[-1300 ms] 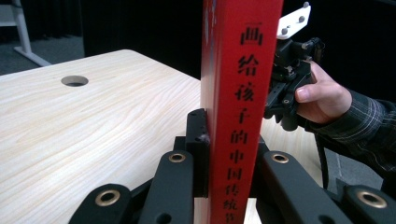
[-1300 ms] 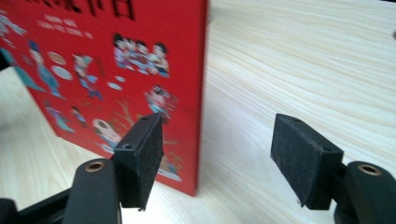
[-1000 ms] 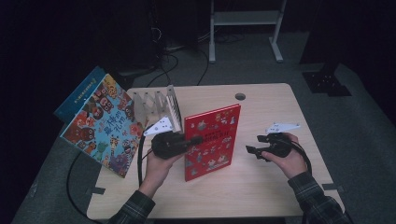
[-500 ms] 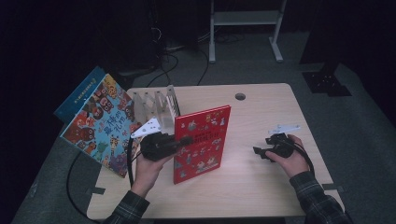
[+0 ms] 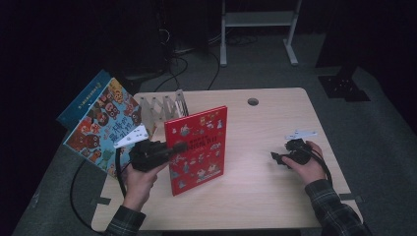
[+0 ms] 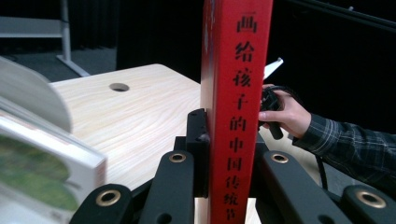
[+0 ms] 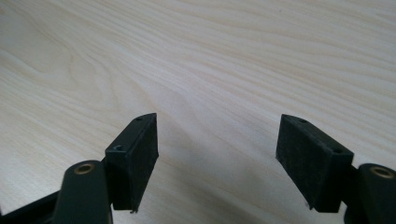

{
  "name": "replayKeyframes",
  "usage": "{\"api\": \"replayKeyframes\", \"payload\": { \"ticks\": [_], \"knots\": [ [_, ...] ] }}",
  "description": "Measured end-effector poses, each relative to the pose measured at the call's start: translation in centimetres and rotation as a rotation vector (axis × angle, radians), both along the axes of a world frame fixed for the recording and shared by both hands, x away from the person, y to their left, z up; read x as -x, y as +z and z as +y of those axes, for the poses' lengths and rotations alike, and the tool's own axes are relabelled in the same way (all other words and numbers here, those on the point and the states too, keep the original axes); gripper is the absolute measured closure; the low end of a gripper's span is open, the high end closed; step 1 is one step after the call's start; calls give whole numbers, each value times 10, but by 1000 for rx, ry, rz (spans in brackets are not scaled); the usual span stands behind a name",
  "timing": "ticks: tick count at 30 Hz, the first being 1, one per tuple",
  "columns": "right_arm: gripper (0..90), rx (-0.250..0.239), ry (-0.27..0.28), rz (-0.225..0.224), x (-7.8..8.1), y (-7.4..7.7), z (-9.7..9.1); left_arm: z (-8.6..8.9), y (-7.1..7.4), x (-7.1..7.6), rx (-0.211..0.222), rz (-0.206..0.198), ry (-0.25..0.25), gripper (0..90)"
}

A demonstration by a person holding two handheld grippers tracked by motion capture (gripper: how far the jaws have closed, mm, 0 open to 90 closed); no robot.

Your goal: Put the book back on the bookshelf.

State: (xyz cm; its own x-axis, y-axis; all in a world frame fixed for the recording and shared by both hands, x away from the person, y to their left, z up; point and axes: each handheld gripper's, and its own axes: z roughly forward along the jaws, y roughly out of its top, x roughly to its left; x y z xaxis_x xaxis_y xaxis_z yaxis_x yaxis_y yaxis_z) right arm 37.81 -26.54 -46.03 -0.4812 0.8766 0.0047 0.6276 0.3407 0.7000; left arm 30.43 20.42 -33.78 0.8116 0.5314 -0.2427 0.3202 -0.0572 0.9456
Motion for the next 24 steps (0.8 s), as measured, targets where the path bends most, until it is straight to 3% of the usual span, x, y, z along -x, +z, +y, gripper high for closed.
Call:
{"api": "replayKeyframes", "payload": {
  "ticks": [14, 24],
  "knots": [
    [252, 57, -13, 45, -7, -12, 4, 44, 5, 16, 11, -20, 105, 794],
    [202, 16, -29, 42, -7, -16, 1, 76, 5, 27, 27, -27, 176, 795]
  ]
}}
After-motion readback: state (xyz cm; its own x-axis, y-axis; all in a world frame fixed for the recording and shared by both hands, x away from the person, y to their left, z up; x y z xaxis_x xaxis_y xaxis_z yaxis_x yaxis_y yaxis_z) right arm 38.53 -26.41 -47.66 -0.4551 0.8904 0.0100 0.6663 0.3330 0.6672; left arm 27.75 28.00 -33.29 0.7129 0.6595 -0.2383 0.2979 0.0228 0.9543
